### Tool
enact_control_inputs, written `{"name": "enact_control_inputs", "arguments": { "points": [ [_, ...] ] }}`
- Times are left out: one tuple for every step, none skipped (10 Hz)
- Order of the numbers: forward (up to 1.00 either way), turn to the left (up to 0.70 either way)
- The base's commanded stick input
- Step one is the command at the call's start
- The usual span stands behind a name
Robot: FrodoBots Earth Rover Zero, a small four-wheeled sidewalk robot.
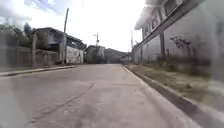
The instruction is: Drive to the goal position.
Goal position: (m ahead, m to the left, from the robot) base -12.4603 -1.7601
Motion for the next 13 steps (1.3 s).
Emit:
{"name": "enact_control_inputs", "arguments": {
  "points": [
    [1.0,0.0],
    [1.0,0.0],
    [1.0,0.0],
    [1.0,0.0],
    [1.0,0.0],
    [1.0,0.0],
    [1.0,0.0],
    [1.0,0.0],
    [1.0,0.0],
    [1.0,0.0],
    [1.0,0.0],
    [1.0,0.0],
    [1.0,0.0]
  ]
}}
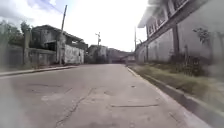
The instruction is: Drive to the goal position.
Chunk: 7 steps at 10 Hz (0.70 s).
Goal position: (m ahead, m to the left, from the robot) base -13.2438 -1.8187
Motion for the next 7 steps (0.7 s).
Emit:
{"name": "enact_control_inputs", "arguments": {
  "points": [
    [1.0,0.0],
    [1.0,0.0],
    [1.0,0.0],
    [1.0,0.0],
    [1.0,0.0],
    [1.0,0.0],
    [1.0,0.0]
  ]
}}
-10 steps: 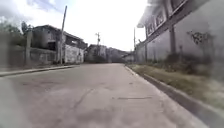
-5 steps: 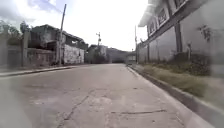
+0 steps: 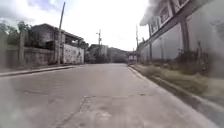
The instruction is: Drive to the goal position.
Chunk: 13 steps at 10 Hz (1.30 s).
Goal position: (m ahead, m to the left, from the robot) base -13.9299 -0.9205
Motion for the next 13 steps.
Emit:
{"name": "enact_control_inputs", "arguments": {
  "points": [
    [1.0,0.0],
    [1.0,0.0],
    [1.0,0.0],
    [1.0,0.0],
    [1.0,0.0],
    [1.0,0.0],
    [1.0,0.0],
    [1.0,0.0],
    [1.0,0.0],
    [1.0,0.0],
    [1.0,0.0],
    [1.0,0.0],
    [1.0,0.0]
  ]
}}
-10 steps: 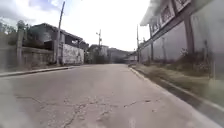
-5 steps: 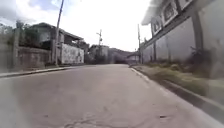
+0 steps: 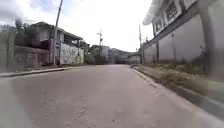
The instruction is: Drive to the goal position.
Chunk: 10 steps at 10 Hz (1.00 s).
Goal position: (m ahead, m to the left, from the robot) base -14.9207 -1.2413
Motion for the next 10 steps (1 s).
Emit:
{"name": "enact_control_inputs", "arguments": {
  "points": [
    [1.0,0.0],
    [1.0,0.0],
    [1.0,0.0],
    [1.0,0.0],
    [1.0,0.0],
    [1.0,0.0],
    [1.0,0.0],
    [1.0,0.0],
    [1.0,0.0],
    [1.0,0.0]
  ]
}}
